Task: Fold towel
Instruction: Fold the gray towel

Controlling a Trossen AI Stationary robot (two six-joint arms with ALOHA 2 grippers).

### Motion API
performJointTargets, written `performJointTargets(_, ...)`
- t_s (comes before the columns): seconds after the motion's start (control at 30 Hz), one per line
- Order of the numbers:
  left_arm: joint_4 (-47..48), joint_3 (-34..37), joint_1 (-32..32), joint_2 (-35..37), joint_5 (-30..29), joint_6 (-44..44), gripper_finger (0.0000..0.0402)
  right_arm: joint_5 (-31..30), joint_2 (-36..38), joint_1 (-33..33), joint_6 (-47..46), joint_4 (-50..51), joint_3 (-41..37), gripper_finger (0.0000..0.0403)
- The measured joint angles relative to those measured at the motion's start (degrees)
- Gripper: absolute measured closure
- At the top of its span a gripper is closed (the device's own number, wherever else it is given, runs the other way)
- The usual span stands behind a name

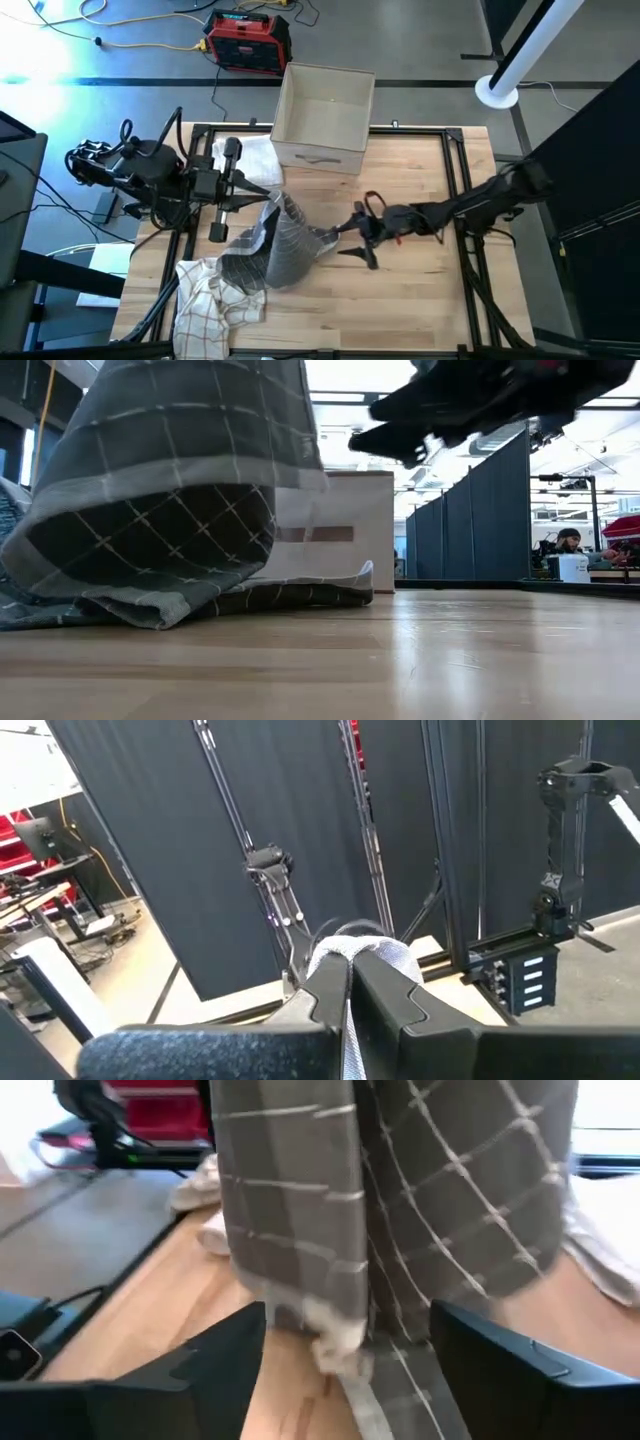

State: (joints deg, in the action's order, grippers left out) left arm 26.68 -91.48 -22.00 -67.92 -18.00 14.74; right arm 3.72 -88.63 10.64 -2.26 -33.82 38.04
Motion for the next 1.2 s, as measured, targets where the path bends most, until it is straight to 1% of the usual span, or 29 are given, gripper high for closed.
performJointTargets(0.13,0.08,0.0,0.0,0.0,0.0,-1.06,0.0402,7.5,-5.9,-2.63,0.18,-3.32,3.27,0.0124)
performJointTargets(0.27,0.08,0.0,0.0,0.0,-0.42,-1.16,0.0402,18.42,-11.72,-3.76,-1.82,-3.63,8.79,0.0123)
performJointTargets(0.33,0.09,0.0,0.0,0.0,-0.52,-1.16,0.0402,22.65,-14.22,-3.64,-2.04,-2.47,11.71,0.0123)
performJointTargets(0.4,0.12,0.0,0.0,0.0,-0.54,-1.16,0.0402,24.5,-16.32,-3.11,-2.09,-0.95,14.25,0.0123)
performJointTargets(0.53,0.11,0.0,0.0,0.0,-0.55,-1.14,0.0402,25.71,-19.92,-2.17,-2.23,-0.6,18.04,0.0132)
performJointTargets(0.6,0.13,0.0,0.0,0.0,-0.59,-1.14,0.0402,26.48,-20.97,-1.78,-2.23,-0.62,19.17,0.0156)
performJointTargets(0.63,0.13,0.0,0.0,0.0,-0.57,-1.14,0.0402,26.46,-21.25,-1.58,-2.23,-0.64,19.52,0.0178)
performJointTargets(0.7,0.19,0.0,0.0,0.0,-0.59,-1.16,0.0402,26.39,-21.34,-1.31,-2.22,-0.63,19.67,0.024)
performJointTargets(0.8,0.69,0.0,-0.02,0.0,-0.6,-1.22,0.0402,25.46,-21.32,-1.19,-1.8,-0.79,19.43,0.0361)
performJointTargets(0.83,0.72,0.0,-0.06,0.0,-0.61,-1.21,0.0402,25.34,-21.32,-1.21,-1.82,-0.63,19.32,0.038)
performJointTargets(1.03,1.29,0.0,-0.09,0.0,-0.62,-1.19,0.0402,24.21,-21.32,-0.88,-3.48,1.65,19.27,0.04)
performJointTargets(1.2,2.18,0.0,-0.09,-0.02,-0.66,-1.2,0.0402,24.15,-20.75,-0.77,-5.53,4.63,19.25,0.0402)
